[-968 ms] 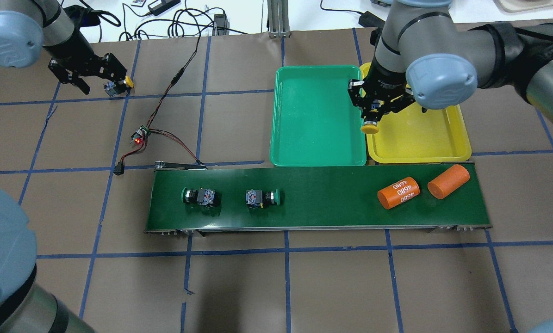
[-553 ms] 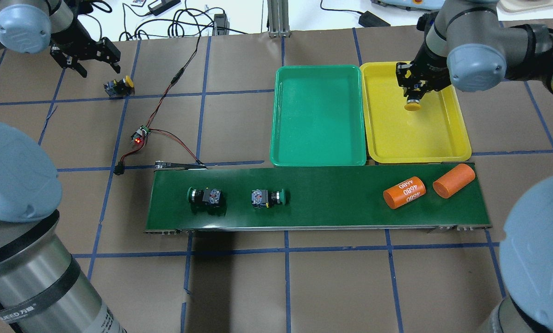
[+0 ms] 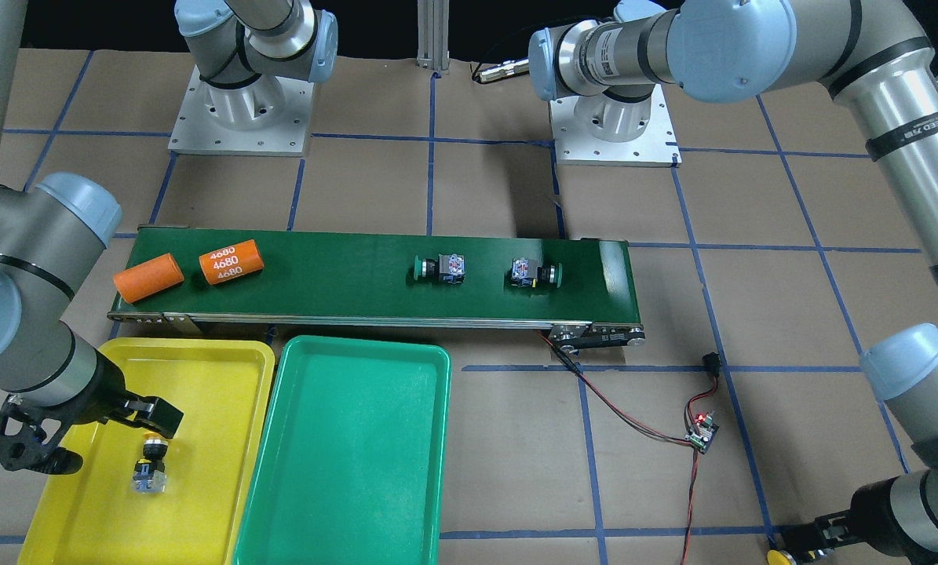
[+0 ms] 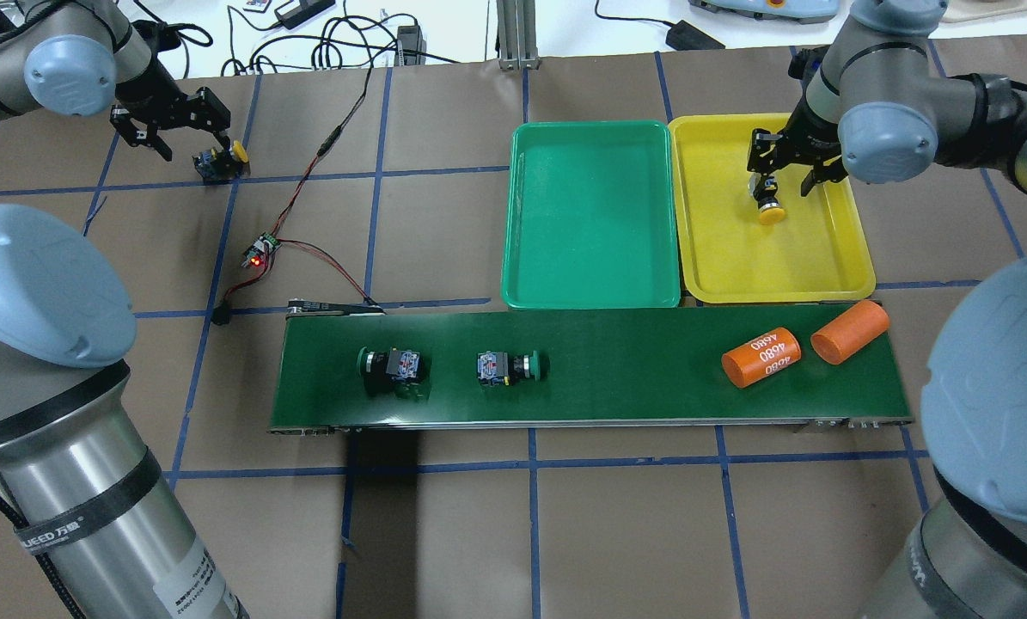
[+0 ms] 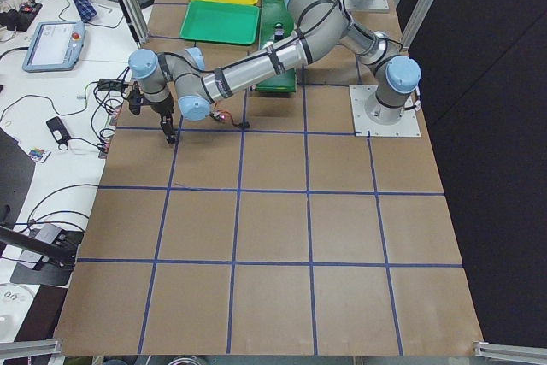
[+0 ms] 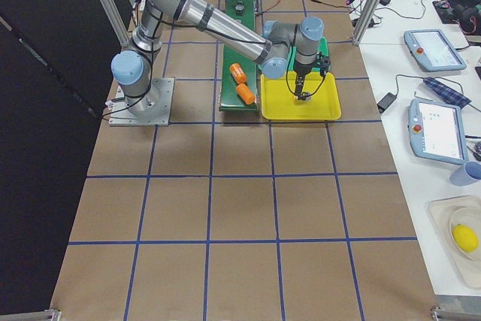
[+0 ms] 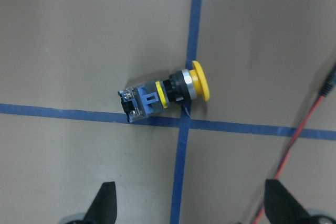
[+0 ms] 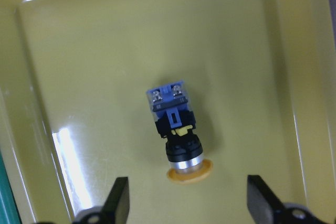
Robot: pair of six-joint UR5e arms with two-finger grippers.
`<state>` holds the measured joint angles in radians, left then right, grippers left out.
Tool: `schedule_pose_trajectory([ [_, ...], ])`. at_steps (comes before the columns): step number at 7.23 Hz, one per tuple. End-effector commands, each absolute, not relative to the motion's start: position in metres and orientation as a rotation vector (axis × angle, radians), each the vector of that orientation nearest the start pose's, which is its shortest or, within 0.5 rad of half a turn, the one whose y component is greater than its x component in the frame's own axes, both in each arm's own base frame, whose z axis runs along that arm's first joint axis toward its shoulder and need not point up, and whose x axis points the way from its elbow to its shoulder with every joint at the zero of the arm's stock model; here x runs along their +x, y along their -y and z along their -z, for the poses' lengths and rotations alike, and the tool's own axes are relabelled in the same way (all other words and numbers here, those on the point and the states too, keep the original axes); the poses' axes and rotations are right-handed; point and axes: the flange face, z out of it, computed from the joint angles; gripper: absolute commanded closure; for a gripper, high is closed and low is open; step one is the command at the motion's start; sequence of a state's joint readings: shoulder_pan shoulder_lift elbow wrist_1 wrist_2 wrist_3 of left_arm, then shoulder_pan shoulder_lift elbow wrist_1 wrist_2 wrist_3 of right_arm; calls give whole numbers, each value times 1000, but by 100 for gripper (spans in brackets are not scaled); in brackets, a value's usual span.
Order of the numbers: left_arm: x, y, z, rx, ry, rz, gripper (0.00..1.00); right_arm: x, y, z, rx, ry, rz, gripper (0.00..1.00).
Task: Sort buttons by color to trays
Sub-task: 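Carry the yellow-capped button into the yellow tray and release it, then move the right gripper to a green-capped button while the left lowers toward the belt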
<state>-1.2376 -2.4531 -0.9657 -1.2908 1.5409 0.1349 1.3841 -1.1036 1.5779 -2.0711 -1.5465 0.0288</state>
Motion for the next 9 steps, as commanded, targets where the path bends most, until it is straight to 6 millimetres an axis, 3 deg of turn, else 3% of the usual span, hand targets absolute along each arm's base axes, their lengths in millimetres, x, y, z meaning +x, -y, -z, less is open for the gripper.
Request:
schedule_pose_trajectory([
  [1,138,819,-208,-336,-3167,18,0,49,609,-348,280,-3107,-41,0],
  [3,134,824,-200,-370,-3162,17,0,71,542,-438,466,-3084,-54,0],
  [4,135,826,-195,-365,-3162,19,0,77,532,-444,564,-3068,-58,0],
  [6,135,828,-178,-370,-3165,18,0,120,514,-429,708,-3056,-113,0],
  [7,132,826,-175,-337,-3164,2,49,148,504,-429,759,-3049,-92,0],
  [8,122,825,-184,-317,-3159,-11,99,155,493,-434,747,-3049,-79,0],
  [9,113,813,-191,-308,-3177,-99,100,156,489,-425,745,-3045,-124,0],
])
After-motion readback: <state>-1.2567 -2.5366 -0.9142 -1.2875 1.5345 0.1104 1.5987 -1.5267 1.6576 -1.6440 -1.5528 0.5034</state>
